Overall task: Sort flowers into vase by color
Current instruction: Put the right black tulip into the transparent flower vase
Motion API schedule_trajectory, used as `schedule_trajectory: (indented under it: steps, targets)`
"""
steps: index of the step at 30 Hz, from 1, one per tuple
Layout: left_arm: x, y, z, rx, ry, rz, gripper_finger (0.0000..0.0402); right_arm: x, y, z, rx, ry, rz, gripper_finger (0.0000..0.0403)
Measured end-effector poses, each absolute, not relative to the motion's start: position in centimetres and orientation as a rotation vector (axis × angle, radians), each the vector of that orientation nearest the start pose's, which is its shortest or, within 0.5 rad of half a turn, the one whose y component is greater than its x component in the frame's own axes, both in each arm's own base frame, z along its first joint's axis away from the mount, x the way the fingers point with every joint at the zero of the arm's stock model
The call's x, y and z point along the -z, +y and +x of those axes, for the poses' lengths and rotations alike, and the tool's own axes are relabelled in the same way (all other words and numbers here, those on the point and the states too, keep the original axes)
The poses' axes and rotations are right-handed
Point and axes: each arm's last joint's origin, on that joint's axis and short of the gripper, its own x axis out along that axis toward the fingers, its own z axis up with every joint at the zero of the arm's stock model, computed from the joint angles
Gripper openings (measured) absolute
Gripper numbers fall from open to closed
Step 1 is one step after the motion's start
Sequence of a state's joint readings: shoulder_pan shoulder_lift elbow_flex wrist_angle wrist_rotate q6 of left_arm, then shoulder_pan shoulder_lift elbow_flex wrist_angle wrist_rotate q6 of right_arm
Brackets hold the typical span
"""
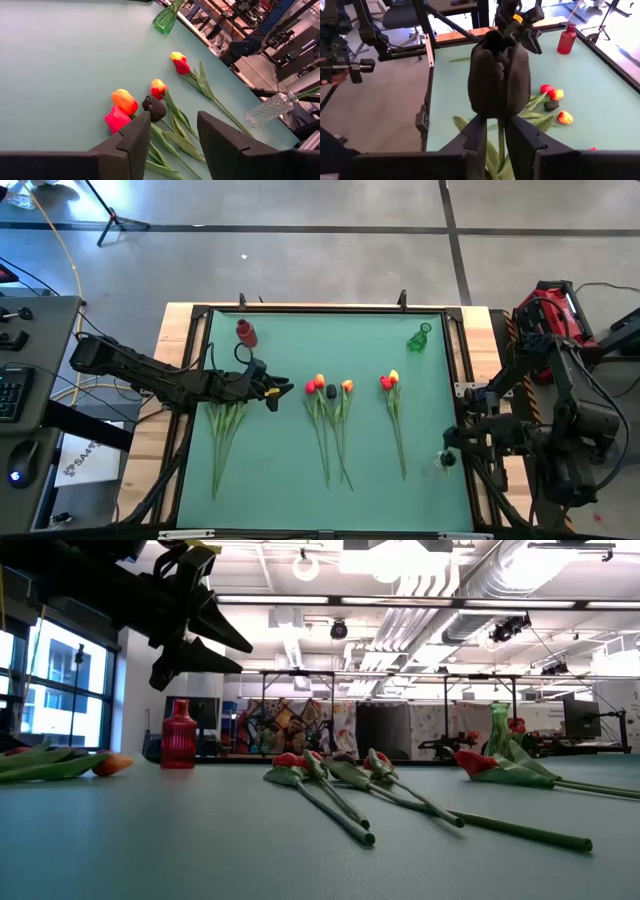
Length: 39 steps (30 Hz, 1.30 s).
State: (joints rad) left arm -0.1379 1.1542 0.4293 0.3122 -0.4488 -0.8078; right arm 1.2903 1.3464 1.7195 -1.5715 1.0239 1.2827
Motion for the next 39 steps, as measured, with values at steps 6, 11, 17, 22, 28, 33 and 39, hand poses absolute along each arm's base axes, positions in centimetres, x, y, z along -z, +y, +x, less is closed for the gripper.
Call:
schedule_trajectory:
  steps: [6,11,17,22,28,33,39]
  targets:
    - [-19.0,-1.8,22.2,-0.445,0.249,-0.671,0.0152,-42.9,18.2,7.7,0.092,0.56,0.244,0.0064]
    - [-19.0,-1.8,22.2,-0.443,0.25,-0.673,0.0152,-43.1,17.7,7.5,0.099,0.564,0.312,0.0064]
    - [-19.0,-1.9,22.2,-0.43,0.256,-0.676,0.0152,-43.8,16.9,7.4,0.091,0.525,0.365,0.0064]
    - [-19.0,-1.9,22.2,-0.425,0.259,-0.677,0.0152,-44.5,15.9,7.1,0.088,0.467,0.41,0.0064]
    - [-19.0,-1.9,22.2,-0.424,0.259,-0.677,0.0152,-45.6,15.2,7.1,0.086,0.346,0.438,0.0064]
    - [-19.0,-1.9,22.2,-0.424,0.259,-0.677,0.0152,-46.5,14.2,8.2,0.176,0.216,0.43,0.0064]
    - [-18.9,-1.7,22.2,-0.428,0.261,-0.679,0.0152,-46.0,11.8,11.5,0.357,0.304,0.491,0.0064]
